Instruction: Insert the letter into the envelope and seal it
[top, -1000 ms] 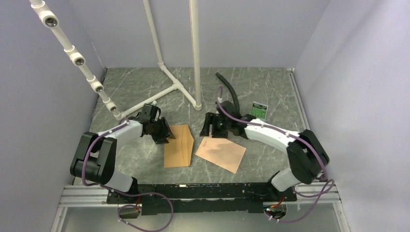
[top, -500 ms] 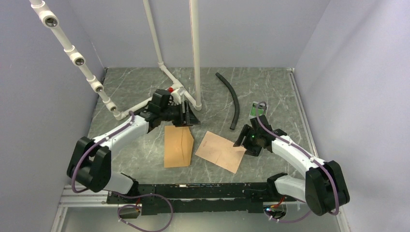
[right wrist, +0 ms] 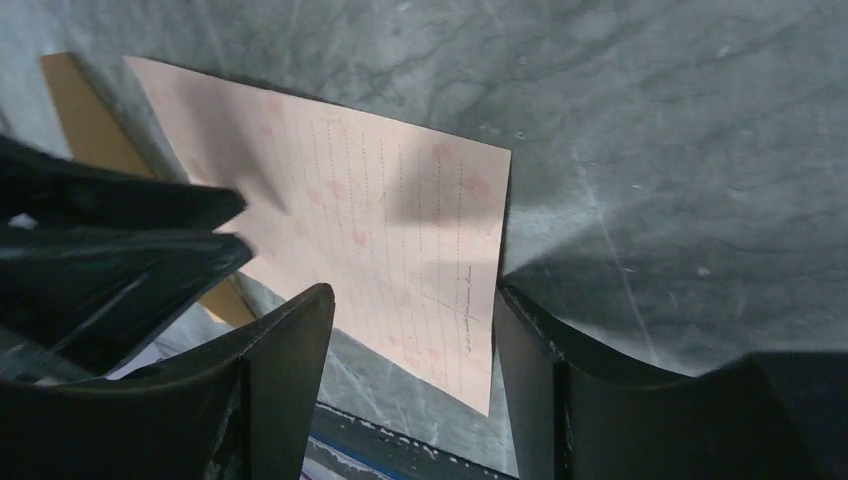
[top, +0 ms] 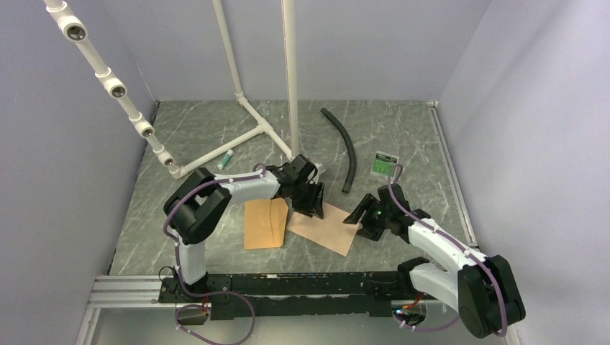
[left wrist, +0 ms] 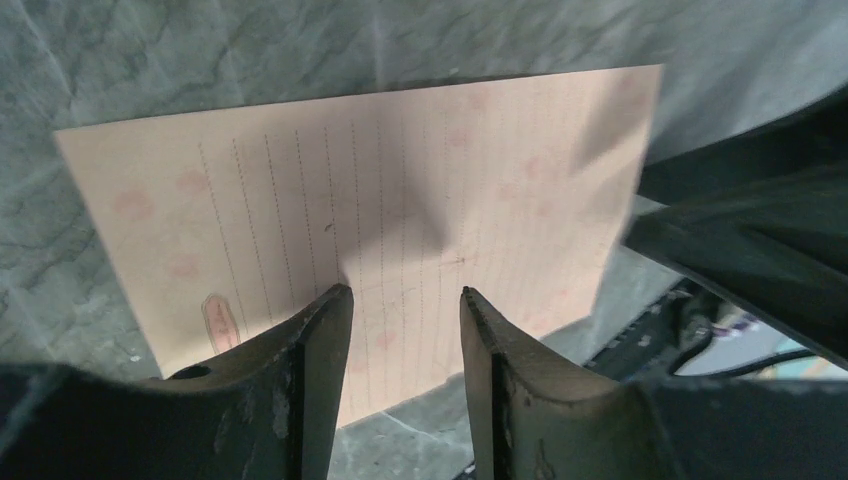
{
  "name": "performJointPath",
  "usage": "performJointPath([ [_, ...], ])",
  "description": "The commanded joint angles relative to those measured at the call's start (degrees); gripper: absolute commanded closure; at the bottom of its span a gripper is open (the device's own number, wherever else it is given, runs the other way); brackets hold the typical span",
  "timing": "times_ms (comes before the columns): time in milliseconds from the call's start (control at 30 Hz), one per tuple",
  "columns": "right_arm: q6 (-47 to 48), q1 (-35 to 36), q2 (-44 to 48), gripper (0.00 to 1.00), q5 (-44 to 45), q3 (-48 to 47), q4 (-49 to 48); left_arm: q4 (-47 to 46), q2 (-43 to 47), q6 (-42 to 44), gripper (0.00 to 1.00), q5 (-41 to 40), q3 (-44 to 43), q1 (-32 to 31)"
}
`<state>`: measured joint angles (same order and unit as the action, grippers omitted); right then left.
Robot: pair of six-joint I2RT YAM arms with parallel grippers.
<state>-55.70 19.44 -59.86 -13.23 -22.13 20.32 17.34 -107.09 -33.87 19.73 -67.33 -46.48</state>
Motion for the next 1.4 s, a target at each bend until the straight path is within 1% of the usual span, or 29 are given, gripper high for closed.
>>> performJointPath([
  [0, 0.42, -0.27, 2.08, 0.36, -0.20, 7.44, -6.20, 4.18, -3.28, 2.84, 0.53, -5.79, -1.68, -1.71],
  [133, 0.64, -0.35, 6.71, 0.36, -4.11, 11.29, -13.81, 6.20, -5.08, 3.30, 0.55, -8.44, -1.52, -1.99],
  [267, 0.35, -0.37, 9.50, 0.35, -7.58, 12.80, -19.20, 7.80, -6.32, 3.54, 0.57, -9.55, -2.12, -2.01],
  [333, 0.41, -0.37, 10.00, 0.35, -8.48, 12.75, -20.03, 7.80, -6.41, 3.46, 0.57, -9.62, -2.17, -1.99],
  [500, 1.73, -0.46, 8.30, 0.37, -6.50, 11.13, -17.82, 7.54, -6.29, 3.28, 0.57, -9.31, -2.17, -1.97],
  [567, 2.12, -0.48, 6.82, 0.42, -6.27, 10.76, -18.15, 7.32, -6.08, 3.33, 0.57, -8.96, -2.23, -1.97],
  [600, 2.28, -0.46, 6.22, 0.46, -6.05, 10.56, -18.37, 7.23, -5.85, 3.32, 0.57, -8.79, -2.23, -2.03],
  [700, 2.60, -0.50, 5.31, 0.63, -5.64, 9.73, -19.26, 7.05, -4.76, 3.19, 0.56, -8.71, -2.65, -2.00],
  [733, 2.80, -0.46, 5.41, 0.71, -5.33, 9.38, -19.54, 7.02, -4.22, 3.19, 0.56, -8.52, -2.90, -2.02],
  [833, 4.10, -0.48, 7.25, 0.97, -3.16, 6.67, -17.12, 6.80, -1.21, 2.26, 0.50, -8.72, -3.93, -2.00],
  [867, 4.76, -0.46, 8.07, 1.00, -2.25, 5.22, -15.64, 6.59, 0.17, 1.92, 0.47, -9.10, -4.44, -1.94],
  [933, 6.03, -0.47, 10.17, 1.00, -0.61, 1.81, -11.83, 6.98, 3.18, 0.82, 0.36, -10.90, -5.63, -1.95],
  [1033, 7.46, -0.54, 12.91, 1.00, 0.61, -4.63, -6.57, 7.34, 7.98, -0.38, 0.22, -14.72, -8.18, -1.36],
  [1100, 8.51, -0.55, 13.96, 1.00, 0.88, -9.82, -4.04, 7.80, 10.49, -0.68, 0.11, -13.40, -10.69, -0.05],
  [1167, 9.69, -0.64, 14.15, 1.00, 0.66, -15.66, -1.99, 9.09, 12.21, 0.08, 0.08, -11.79, -14.23, 0.96],
  [1267, 11.39, -0.63, 13.72, 1.00, 0.45, -25.20, -0.01, 10.77, 14.94, 1.20, 0.07, -11.36, -19.19, 1.50],
  [1367, 12.51, -0.68, 13.15, 1.00, 0.51, -32.47, 0.34, 10.13, 18.07, -0.72, 0.07, -11.29, -21.59, 2.40],
])
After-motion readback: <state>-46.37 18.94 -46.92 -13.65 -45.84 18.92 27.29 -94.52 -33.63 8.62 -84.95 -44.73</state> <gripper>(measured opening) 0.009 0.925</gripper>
